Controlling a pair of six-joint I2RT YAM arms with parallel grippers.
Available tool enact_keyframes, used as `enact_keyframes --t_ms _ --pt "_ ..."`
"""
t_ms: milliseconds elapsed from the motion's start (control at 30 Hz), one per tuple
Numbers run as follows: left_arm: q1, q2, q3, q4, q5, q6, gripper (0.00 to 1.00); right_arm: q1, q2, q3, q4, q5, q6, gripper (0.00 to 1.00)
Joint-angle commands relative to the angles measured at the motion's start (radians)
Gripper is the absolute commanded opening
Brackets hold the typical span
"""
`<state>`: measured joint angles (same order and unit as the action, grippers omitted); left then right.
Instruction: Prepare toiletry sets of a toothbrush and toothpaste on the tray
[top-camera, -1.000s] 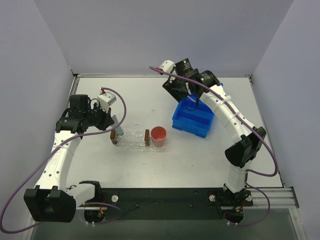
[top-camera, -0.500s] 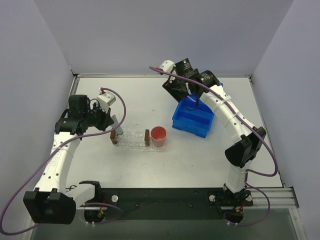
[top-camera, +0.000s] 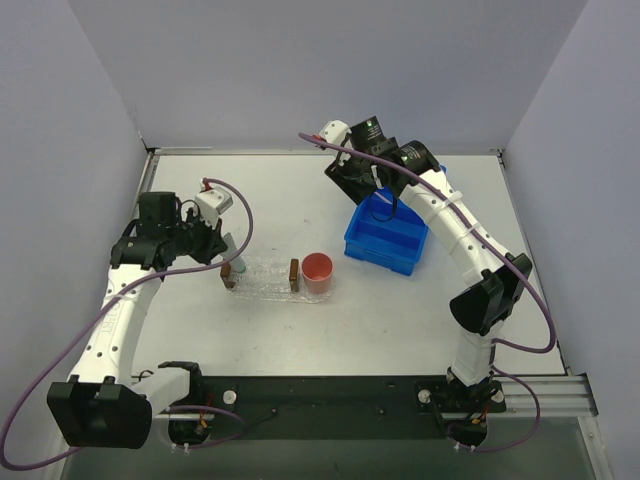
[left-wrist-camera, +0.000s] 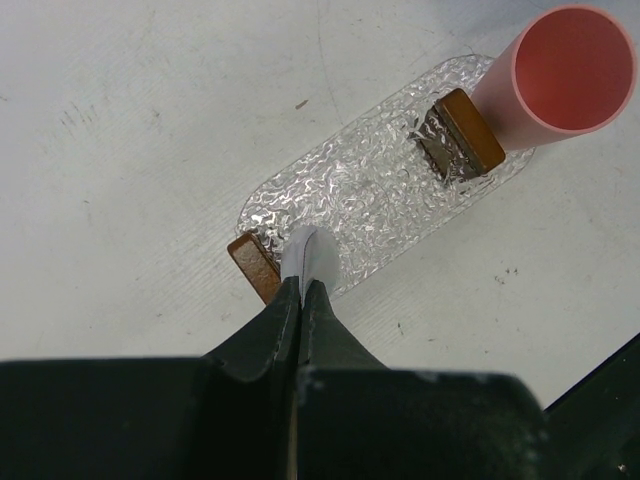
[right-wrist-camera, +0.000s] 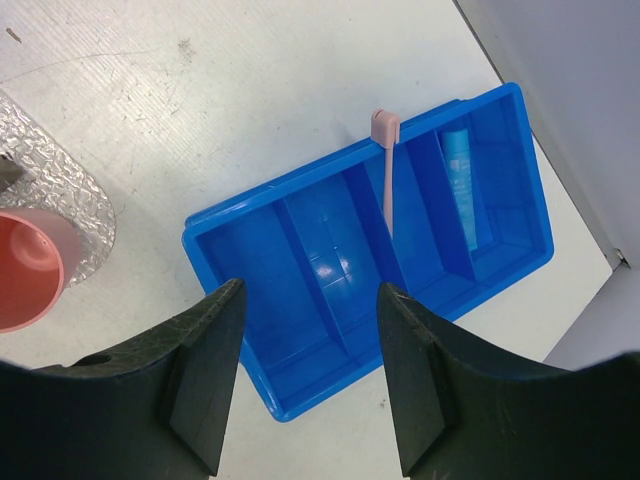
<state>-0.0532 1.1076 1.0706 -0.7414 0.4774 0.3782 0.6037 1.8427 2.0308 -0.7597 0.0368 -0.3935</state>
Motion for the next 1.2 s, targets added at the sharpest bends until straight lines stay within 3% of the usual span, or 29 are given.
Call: enact_keyframes --t_ms 0,1167 --pt "-0.002 -0.017 -0.006 0.033 0.017 0.007 0.0 0.007 -0.011 0.006 -0.006 0.002 0.007 0.5" --pt "-0.005 0.06 -0.023 0.108 0.036 0.031 0.0 0.011 0.001 0.003 -0.006 0.018 -0.004 0.5"
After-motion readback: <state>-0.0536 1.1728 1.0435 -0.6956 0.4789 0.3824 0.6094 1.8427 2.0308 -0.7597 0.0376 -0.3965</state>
